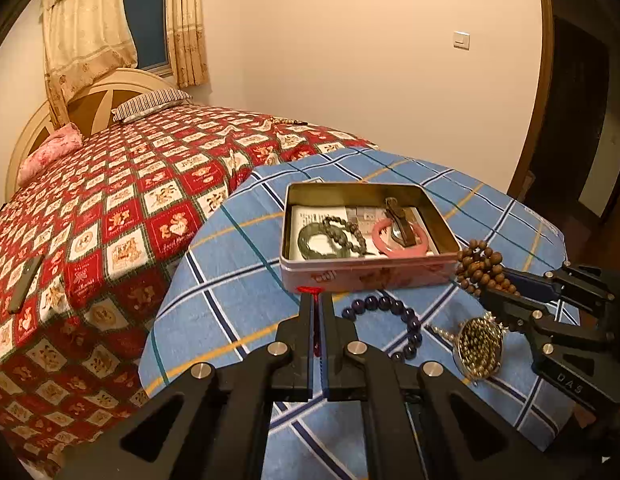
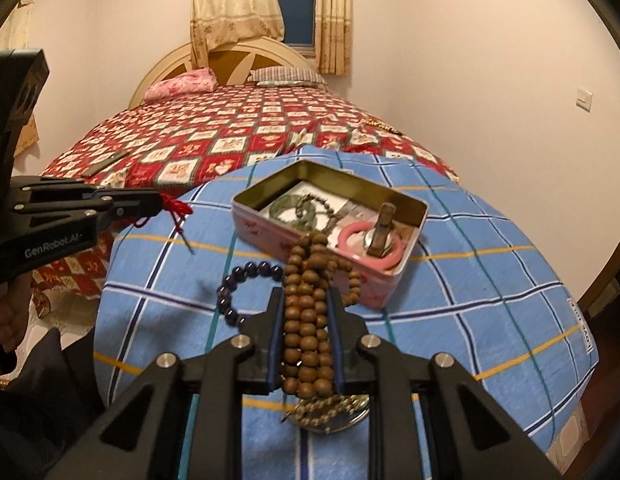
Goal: Organize jewelry
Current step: 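Carry the red cord and wooden beads into the pink tin and open both tools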
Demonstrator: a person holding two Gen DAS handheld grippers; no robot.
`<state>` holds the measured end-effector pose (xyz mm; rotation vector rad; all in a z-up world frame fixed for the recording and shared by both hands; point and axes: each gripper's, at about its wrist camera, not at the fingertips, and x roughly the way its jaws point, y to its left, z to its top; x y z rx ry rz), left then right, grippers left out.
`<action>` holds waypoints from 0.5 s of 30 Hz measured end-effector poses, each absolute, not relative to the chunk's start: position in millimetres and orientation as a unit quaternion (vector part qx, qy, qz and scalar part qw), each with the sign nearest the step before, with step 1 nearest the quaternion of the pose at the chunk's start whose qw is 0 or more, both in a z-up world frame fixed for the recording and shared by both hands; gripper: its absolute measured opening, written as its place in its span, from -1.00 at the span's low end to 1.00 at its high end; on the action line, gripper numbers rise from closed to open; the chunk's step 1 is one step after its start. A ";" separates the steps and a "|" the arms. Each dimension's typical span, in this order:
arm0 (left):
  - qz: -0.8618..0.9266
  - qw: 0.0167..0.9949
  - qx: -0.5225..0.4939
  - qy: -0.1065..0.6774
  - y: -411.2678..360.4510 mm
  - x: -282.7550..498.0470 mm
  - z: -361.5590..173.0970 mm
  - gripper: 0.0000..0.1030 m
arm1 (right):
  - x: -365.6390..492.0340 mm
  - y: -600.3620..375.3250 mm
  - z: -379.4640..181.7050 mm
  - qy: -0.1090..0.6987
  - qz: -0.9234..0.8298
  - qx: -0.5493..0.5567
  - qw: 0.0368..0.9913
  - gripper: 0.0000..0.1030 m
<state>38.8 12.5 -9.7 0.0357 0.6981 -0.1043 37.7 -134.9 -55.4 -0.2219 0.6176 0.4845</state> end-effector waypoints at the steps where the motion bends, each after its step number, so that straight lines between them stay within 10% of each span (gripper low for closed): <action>1: -0.051 0.938 0.018 0.341 12.9 41.4 -8.7 -0.98 | 40.6 -135.1 -53.1 0.298 0.234 -0.108 0.919 -0.57; 15: -0.057 0.947 0.033 0.315 3.4 76.1 20.4 -0.98 | 68.6 -137.2 -30.2 0.278 0.228 -0.115 0.926 -0.56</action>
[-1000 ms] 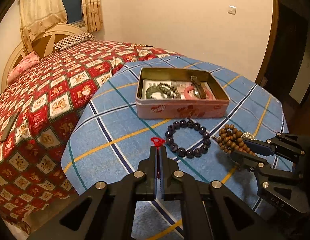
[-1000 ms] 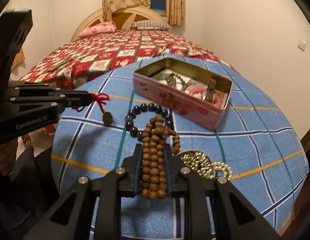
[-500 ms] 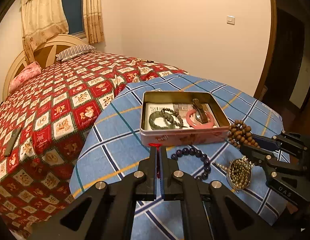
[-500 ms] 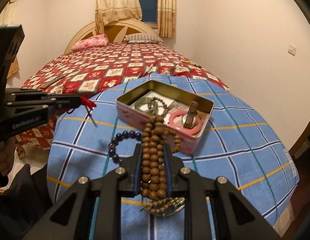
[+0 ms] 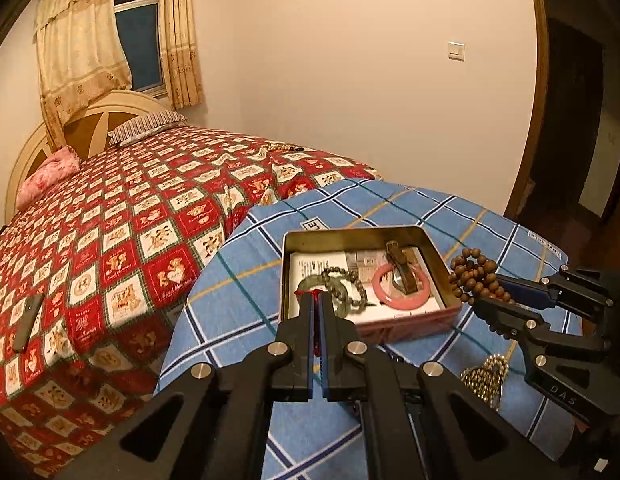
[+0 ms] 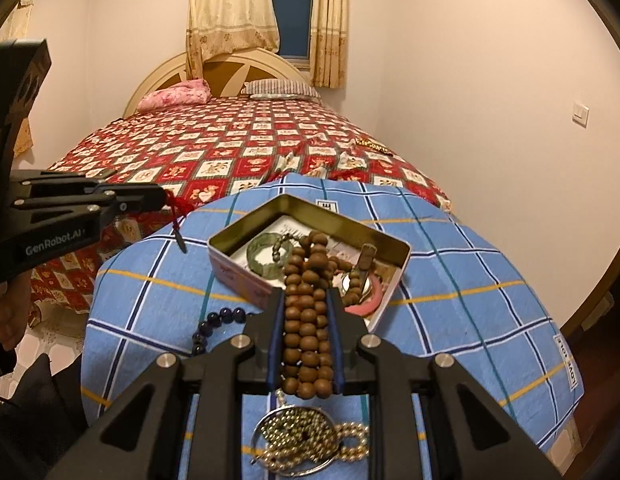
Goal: Organize jewelry
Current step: 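Carry the red cord and wooden beads into the pink tin and open both tools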
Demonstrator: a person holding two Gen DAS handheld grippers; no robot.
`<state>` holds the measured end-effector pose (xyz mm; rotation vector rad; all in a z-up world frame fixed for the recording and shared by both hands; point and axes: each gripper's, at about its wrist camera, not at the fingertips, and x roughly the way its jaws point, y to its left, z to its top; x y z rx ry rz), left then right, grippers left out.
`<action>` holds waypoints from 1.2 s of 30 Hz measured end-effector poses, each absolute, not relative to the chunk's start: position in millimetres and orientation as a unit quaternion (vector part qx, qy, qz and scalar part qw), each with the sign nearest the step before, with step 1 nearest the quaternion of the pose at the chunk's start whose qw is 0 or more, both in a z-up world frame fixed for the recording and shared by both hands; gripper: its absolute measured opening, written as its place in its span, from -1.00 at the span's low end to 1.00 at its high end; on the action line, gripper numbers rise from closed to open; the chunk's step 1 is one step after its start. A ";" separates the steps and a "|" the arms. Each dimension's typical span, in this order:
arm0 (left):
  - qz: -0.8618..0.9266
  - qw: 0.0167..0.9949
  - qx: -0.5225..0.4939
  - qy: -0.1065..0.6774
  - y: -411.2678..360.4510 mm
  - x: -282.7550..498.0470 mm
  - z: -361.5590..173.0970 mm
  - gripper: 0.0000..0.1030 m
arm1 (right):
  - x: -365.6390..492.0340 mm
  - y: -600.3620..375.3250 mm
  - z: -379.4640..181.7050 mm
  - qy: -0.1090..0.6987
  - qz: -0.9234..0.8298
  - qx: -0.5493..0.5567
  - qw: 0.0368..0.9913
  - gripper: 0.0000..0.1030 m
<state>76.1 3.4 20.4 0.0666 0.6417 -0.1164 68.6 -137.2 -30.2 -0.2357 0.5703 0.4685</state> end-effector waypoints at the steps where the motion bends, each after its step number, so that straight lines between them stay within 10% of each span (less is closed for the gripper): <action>1: -0.057 0.947 0.033 0.315 2.2 77.4 21.5 -0.98 | 70.7 -136.8 -29.1 0.277 0.228 -0.116 0.926 -0.56; 36: -0.049 0.950 0.086 0.297 -28.6 171.0 39.9 -0.98 | 165.1 -144.5 -20.3 0.302 0.188 -0.125 0.926 -0.56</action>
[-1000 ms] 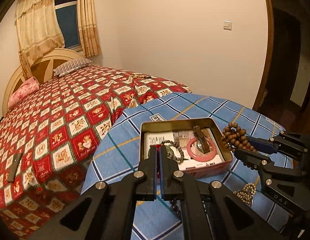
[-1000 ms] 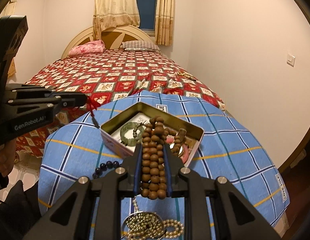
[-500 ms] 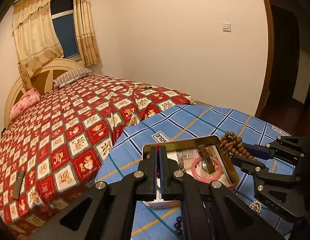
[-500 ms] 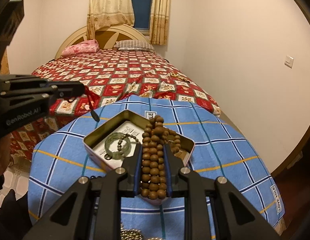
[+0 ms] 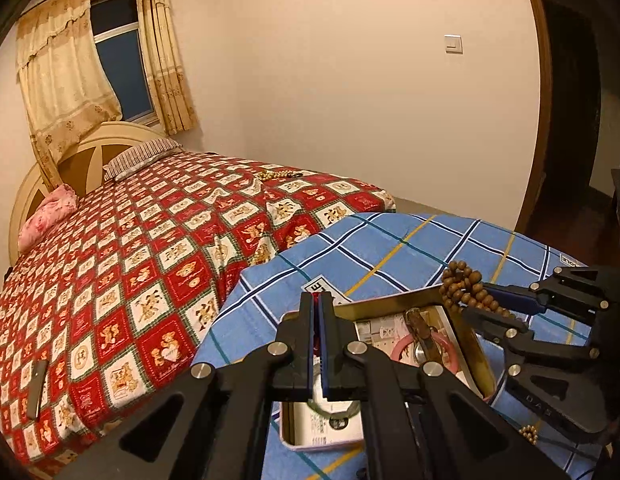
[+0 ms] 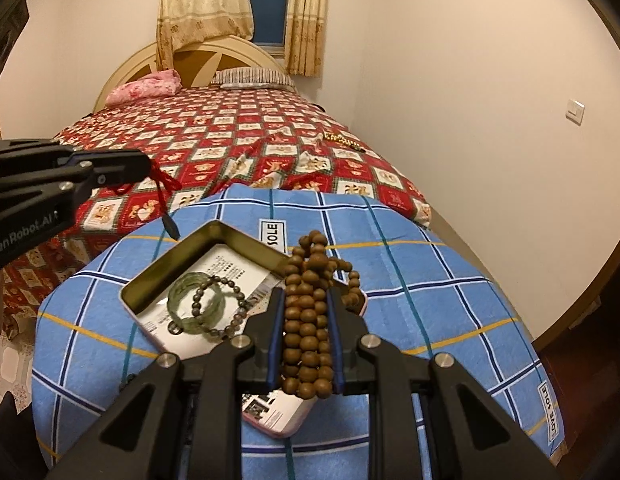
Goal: Organize jewelry
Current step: 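Carry the red cord and wooden beads into the pink tin and open both tools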
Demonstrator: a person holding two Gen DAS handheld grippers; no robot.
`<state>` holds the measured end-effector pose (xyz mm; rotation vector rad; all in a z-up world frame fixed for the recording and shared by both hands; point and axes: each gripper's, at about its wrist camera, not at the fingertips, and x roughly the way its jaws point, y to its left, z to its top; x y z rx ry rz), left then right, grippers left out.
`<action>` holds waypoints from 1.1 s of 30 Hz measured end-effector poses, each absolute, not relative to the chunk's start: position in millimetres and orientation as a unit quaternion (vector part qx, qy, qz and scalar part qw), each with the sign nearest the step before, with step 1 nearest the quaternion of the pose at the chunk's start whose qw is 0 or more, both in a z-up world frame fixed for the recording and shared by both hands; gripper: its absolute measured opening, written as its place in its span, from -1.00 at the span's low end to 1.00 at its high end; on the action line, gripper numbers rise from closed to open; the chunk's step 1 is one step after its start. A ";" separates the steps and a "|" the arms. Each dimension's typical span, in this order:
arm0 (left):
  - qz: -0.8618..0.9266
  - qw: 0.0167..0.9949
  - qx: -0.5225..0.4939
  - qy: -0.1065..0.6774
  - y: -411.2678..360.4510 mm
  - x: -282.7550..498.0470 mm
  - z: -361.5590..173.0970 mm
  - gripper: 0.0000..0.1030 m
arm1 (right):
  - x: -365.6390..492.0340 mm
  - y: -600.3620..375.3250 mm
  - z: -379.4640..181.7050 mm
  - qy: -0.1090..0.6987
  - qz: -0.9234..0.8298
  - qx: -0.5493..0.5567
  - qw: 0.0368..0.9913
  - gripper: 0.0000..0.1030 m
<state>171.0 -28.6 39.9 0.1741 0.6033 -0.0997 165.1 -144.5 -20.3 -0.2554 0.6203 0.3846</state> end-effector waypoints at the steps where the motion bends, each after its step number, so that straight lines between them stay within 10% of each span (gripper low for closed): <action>1: -0.049 0.949 0.086 0.299 -30.8 174.9 38.3 -0.98 | 167.2 -144.1 -21.3 0.304 0.187 -0.124 0.926 -0.56; 33: -0.031 0.920 0.106 0.377 -42.1 231.7 -34.6 -0.98 | 212.4 -136.3 -69.9 0.372 0.168 -0.142 0.902 -0.56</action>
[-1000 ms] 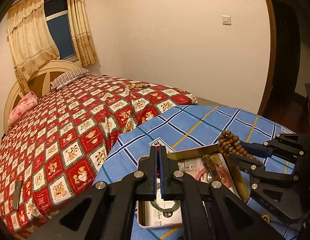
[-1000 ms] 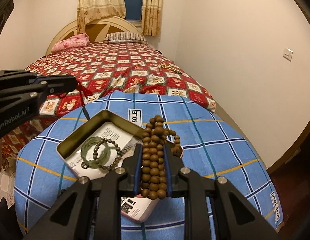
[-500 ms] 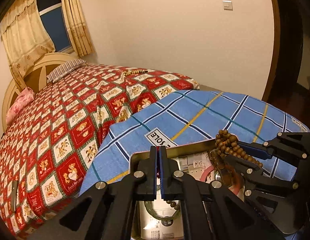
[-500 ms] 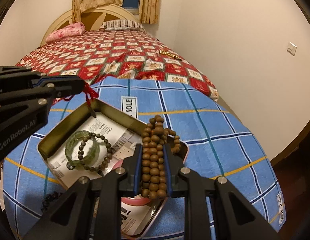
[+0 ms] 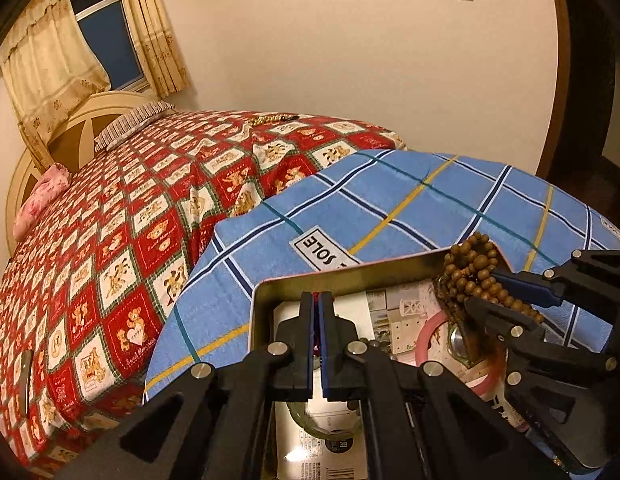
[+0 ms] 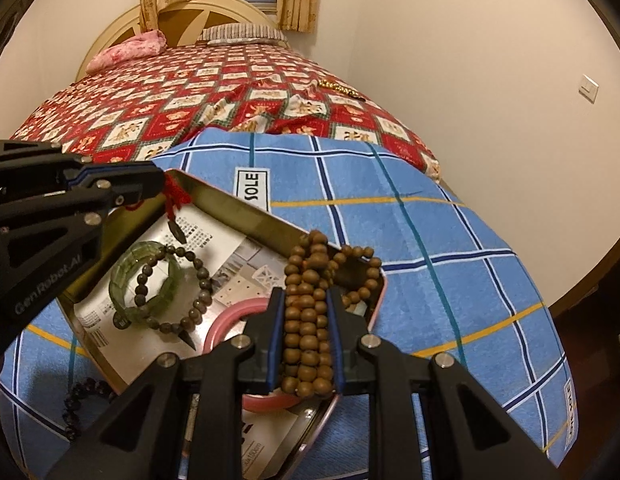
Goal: Organize jewelry
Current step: 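Carry the red cord and wooden beads into the pink tin and open both tools, then grasp the gold chain necklace with the right tool while the left tool grasps the purple bead bracelet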
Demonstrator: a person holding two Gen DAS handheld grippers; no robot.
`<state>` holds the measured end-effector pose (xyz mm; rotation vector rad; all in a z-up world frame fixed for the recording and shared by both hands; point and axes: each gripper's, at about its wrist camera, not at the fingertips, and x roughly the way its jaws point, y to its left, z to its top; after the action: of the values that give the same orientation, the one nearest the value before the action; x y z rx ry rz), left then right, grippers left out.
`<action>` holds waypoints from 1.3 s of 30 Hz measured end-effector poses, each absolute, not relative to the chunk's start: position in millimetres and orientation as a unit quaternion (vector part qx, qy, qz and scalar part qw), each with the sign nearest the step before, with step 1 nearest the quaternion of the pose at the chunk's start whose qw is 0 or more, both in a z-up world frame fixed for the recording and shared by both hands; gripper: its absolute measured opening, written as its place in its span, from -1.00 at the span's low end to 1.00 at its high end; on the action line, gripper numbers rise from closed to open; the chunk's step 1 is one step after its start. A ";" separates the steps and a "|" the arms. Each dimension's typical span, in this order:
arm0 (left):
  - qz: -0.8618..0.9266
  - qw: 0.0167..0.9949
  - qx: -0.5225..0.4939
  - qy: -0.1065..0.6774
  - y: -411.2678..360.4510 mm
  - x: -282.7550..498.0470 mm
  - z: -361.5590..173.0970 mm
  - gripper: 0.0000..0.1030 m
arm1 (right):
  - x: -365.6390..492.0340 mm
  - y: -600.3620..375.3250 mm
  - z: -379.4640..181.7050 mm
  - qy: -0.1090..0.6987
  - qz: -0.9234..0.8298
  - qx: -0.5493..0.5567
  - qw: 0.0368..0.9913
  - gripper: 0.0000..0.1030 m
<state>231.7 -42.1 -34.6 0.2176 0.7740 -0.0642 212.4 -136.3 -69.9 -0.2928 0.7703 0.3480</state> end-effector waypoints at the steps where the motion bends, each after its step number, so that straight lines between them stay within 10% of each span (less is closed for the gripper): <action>1: -0.030 0.919 0.107 0.378 -41.6 231.8 -35.9 -0.98 | 212.3 -136.2 -70.5 0.373 0.169 -0.141 0.902 -0.56; 13: -0.012 0.913 0.120 0.390 -37.1 227.7 -42.7 -0.84 | 205.7 -138.6 -79.2 0.377 0.167 -0.136 0.901 -0.09; 15: -0.007 0.914 0.116 0.388 -35.5 224.5 -39.8 -0.54 | 201.2 -140.5 -76.6 0.373 0.168 -0.131 0.903 -0.05; 17: -0.005 0.919 0.115 0.378 -36.1 219.6 -36.3 0.20 | 196.4 -141.3 -73.7 0.367 0.167 -0.128 0.906 0.07; 19: -0.002 0.925 0.121 0.361 -38.3 213.1 -31.2 0.38 | 192.3 -140.8 -70.8 0.359 0.164 -0.127 0.910 0.23; 39: -0.006 0.938 0.074 0.339 -17.8 121.6 -23.5 0.38 | 121.2 -181.6 -67.6 0.351 0.155 -0.090 0.919 0.25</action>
<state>121.6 -17.8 -23.5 0.1513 0.6932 -0.0121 121.2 -181.6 -67.6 -0.1854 0.7220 0.3182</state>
